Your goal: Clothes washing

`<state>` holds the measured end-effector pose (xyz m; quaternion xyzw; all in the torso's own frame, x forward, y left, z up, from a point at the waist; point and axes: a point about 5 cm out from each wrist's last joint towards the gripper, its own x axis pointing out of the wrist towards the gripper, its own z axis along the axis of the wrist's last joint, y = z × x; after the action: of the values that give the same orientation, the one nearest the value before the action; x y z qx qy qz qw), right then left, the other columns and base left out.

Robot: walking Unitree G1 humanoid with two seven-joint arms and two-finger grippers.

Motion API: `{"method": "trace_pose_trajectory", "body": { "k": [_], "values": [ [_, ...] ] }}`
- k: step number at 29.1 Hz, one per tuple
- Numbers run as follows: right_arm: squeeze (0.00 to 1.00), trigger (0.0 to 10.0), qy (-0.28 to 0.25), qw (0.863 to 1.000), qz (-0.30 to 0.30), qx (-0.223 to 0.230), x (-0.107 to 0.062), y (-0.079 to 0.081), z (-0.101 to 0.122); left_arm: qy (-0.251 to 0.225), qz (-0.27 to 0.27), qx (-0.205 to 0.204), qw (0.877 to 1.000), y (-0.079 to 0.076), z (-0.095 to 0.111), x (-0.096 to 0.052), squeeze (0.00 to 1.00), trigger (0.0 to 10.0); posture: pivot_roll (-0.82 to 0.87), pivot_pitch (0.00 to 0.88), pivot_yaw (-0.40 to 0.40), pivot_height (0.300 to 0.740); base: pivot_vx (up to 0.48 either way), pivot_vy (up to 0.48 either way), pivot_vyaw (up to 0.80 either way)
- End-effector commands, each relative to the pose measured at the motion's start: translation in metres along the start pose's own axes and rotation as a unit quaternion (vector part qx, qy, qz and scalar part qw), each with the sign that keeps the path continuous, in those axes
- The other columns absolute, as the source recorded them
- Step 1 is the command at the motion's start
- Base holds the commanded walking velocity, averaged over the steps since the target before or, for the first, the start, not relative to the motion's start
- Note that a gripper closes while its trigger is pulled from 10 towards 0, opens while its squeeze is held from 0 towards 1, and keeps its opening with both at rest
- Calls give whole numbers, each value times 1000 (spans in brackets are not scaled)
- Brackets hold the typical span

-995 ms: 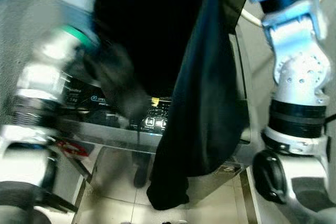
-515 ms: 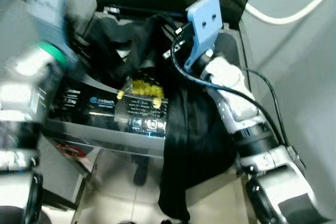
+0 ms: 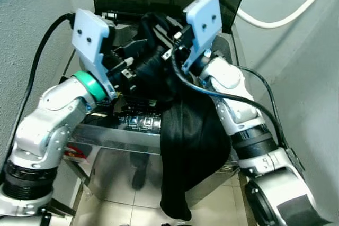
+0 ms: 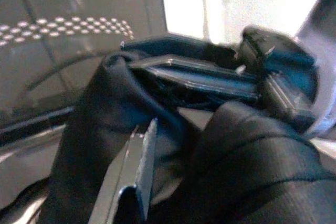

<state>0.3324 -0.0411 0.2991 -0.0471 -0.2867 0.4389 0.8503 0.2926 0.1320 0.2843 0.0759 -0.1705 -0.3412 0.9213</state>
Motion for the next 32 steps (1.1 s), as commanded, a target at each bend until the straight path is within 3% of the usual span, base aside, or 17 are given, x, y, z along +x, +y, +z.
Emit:
{"method": "trace_pose_trajectory", "body": {
  "k": [1,7,9,15,16,17,24,29,32],
  "values": [
    [1000,10000,-16,998,53,23,2,14,7,6,15,23,1000,-3,0,-1,0,10000,72,58,-33,740,0,0,0],
    [1000,10000,-16,995,82,53,-3,22,6,7,33,34,999,-4,3,-5,0,10000,75,61,-38,740,0,0,0],
    [1000,10000,-24,990,108,87,-7,29,6,8,44,25,999,-6,5,-8,0,10000,75,63,-38,740,0,0,0],
    [1000,10000,-26,986,131,102,-12,32,9,5,52,31,998,-8,6,-8,0,10000,75,62,-37,740,0,0,0],
    [639,10000,-25,985,136,104,-14,32,11,4,52,37,998,-9,6,-8,0,10000,73,61,-37,740,0,0,0],
    [0,10000,-24,984,139,106,-15,32,12,4,52,41,998,-10,7,-8,0,10000,73,61,-37,740,0,0,0],
    [0,10000,-66,969,159,176,-29,25,31,10,37,72,997,-16,11,-11,0,10000,80,60,-34,740,0,0,0],
    [0,10000,-103,953,156,238,-39,21,41,22,8,51,998,-26,6,-12,0,10000,78,60,-32,740,0,0,0],
    [0,10000,-87,957,152,232,-43,22,37,54,-25,52,997,-34,-4,-13,0,10000,75,60,-29,740,0,0,0]
  ]
}}
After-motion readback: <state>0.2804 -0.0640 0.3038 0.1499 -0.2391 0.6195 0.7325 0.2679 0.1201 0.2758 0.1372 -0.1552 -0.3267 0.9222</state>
